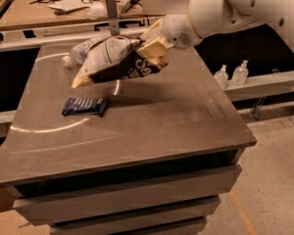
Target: Move brown chip bag near rxbar blueberry
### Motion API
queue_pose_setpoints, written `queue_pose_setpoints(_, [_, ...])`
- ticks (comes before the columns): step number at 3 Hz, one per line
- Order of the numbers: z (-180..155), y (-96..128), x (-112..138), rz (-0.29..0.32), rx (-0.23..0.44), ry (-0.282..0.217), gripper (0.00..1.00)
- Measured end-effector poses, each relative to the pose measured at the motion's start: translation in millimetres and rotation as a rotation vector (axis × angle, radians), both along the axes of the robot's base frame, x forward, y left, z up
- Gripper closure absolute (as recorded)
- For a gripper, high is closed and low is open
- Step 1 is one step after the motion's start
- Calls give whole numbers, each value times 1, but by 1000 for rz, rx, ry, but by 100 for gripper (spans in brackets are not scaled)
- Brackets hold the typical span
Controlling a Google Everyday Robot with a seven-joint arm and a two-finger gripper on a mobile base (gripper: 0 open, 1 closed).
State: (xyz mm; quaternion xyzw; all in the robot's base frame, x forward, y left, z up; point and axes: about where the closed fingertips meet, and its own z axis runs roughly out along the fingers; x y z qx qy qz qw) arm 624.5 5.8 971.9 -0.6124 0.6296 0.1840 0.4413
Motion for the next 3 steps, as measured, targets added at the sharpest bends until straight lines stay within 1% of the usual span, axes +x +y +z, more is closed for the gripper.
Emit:
queue_pose_setpoints(1, [-6, 23, 0, 12, -16, 45, 100])
queue_pose_setpoints(2, [-23, 50, -6, 41, -55, 112, 75])
queue_pose_setpoints(3, [-38, 68, -3, 8, -69, 229, 44])
